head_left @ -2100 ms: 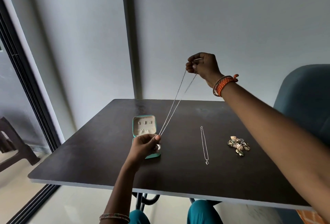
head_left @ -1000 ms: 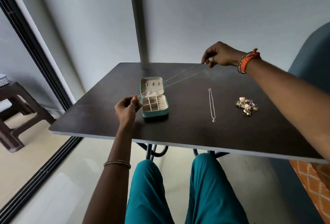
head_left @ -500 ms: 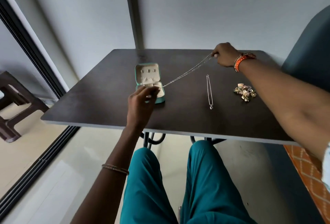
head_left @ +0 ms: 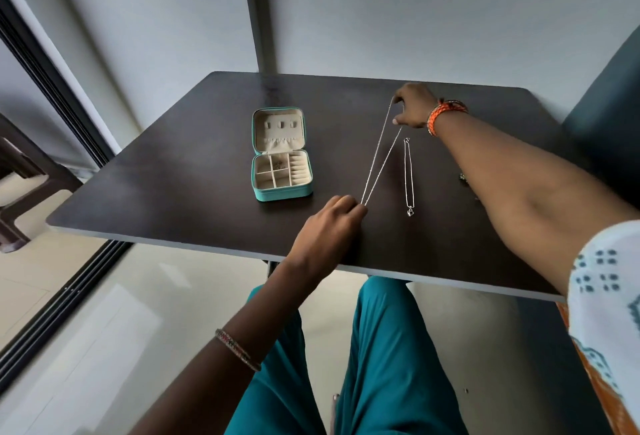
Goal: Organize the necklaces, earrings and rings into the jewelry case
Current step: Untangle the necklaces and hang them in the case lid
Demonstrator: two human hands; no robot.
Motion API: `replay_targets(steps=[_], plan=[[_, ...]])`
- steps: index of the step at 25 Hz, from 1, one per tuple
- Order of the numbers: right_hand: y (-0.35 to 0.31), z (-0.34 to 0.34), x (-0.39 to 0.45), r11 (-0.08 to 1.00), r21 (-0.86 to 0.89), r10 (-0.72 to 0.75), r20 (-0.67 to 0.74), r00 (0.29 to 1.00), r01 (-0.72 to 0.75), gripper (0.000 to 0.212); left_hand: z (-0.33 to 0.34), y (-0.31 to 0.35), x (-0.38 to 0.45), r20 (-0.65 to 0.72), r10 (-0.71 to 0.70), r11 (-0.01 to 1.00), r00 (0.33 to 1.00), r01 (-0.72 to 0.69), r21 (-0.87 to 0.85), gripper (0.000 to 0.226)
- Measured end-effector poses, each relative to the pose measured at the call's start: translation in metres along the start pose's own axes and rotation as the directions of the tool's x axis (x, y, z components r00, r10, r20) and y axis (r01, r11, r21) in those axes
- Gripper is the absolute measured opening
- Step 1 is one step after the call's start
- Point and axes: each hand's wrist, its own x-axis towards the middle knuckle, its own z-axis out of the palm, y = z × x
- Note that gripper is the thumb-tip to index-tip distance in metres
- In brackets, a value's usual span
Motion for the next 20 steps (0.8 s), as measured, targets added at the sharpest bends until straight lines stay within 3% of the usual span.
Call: replay_targets(steps=[4, 11, 20], plan=[[-0.004, 0.016, 0.019, 0.998, -0.036, -0.055, 0.056, 0.997, 0.058, 0.047, 0.005, -0.001, 0.012, 0.036, -0.05, 0.999, 0.998, 0.05, -0.005, 0.005], [-0.018, 0.037, 0.03, 0.995, 0.002, -0.104, 0.075, 0.992, 0.104, 0.033, 0.014, 0.002, 0.014, 0.019, -0.125, 0.989, 0.992, 0.126, -0.071, 0.017], [-0.026, 0.048, 0.044, 0.995, 0.005, -0.098, 0.025, 0.995, 0.098, 0.023, 0.012, -0.001, 0.014, 0.069, -0.234, 0.935, 0.97, 0.244, -0.256, 0.01]])
